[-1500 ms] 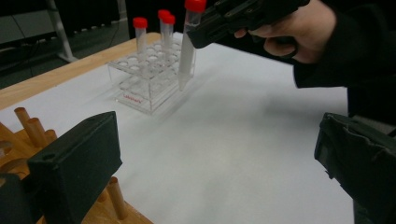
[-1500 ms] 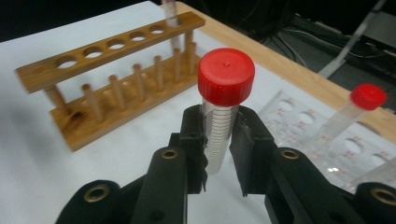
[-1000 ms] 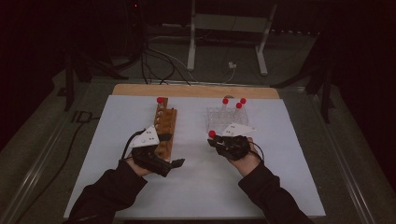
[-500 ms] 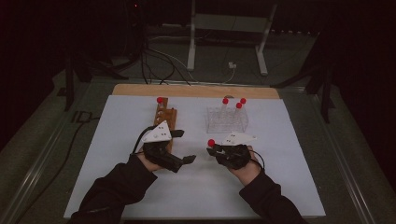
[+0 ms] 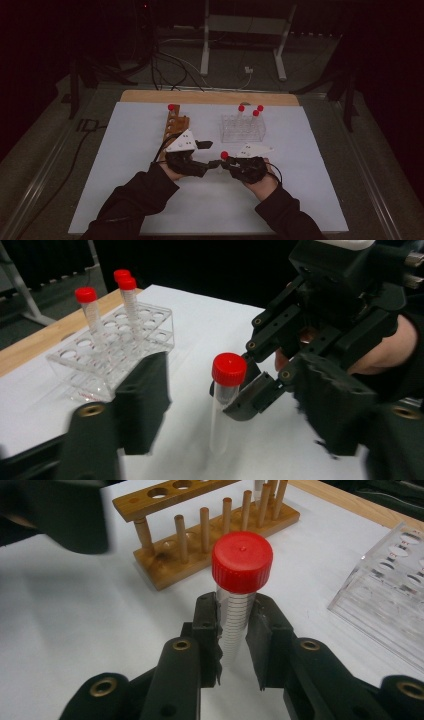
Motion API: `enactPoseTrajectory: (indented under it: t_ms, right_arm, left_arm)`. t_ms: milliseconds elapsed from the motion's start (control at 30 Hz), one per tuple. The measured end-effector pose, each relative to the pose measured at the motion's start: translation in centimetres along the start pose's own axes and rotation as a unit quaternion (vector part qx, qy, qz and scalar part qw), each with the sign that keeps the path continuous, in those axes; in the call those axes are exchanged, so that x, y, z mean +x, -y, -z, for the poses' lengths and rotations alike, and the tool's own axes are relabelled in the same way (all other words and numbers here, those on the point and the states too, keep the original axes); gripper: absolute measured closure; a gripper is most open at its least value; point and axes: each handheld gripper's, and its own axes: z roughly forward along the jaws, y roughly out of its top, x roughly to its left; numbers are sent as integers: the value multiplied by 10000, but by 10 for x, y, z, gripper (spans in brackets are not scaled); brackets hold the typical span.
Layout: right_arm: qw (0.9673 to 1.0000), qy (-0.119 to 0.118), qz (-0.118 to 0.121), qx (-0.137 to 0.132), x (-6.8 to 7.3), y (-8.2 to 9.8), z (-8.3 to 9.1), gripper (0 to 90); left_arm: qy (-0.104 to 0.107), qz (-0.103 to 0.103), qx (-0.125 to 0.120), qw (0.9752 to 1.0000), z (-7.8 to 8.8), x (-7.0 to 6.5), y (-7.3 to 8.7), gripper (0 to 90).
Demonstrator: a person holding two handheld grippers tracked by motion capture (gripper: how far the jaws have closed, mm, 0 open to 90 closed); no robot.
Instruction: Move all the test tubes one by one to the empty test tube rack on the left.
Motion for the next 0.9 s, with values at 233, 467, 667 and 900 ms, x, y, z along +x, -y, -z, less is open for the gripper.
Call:
enactPoseTrajectory:
  t_ms: [233, 467, 667, 900]
  right_arm:
    - [10000, -21, 4, 1, 1, -1, 0, 750]
    - [10000, -50, 24, 1, 2, -1, 1, 749]
    - [10000, -74, 25, -1, 3, -2, 1, 749]
    - [10000, -70, 40, 11, 3, -2, 2, 749]
  left_arm:
    - [39, -15, 21, 10000, -12, -1, -1, 434]
    - [43, -8, 84, 10000, -20, 0, -1, 508]
    - [55, -26, 142, 9999, -25, 1, 0, 580]
    - [130, -112, 218, 9996, -28, 2, 0, 665]
